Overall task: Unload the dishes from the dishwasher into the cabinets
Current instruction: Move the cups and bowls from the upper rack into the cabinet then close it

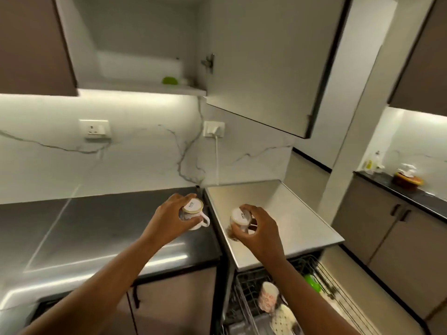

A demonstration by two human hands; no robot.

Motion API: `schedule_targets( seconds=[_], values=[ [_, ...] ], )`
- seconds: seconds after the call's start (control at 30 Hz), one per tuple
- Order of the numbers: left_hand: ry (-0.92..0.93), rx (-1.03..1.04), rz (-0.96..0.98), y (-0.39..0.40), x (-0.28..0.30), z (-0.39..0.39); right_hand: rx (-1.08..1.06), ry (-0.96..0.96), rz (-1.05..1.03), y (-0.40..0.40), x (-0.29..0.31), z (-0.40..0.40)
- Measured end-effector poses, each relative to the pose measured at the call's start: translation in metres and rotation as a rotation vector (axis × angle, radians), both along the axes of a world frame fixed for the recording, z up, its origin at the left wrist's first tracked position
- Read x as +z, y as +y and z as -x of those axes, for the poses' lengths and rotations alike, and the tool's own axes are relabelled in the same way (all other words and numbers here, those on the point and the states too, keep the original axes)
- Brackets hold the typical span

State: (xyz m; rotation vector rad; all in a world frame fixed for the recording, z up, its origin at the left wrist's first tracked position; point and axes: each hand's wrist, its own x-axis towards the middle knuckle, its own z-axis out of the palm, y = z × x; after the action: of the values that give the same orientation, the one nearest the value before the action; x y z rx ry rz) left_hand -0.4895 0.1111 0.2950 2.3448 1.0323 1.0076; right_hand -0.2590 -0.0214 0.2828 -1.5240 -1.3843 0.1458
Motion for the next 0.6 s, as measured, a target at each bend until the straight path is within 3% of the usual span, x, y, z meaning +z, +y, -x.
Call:
schedule_targets(
  seconds=[0.37,0.6],
  values=[
    [-0.097,0.152,-0.263,0.156,0.134,0.123,0.121,0.085,-0.233,0.203,0.133,0.13],
    [-0.162,0.194,-0.381,0.25,0.235,0.137,0.067,0.039,-0.382,0.292,0.23,0.15]
  ],
)
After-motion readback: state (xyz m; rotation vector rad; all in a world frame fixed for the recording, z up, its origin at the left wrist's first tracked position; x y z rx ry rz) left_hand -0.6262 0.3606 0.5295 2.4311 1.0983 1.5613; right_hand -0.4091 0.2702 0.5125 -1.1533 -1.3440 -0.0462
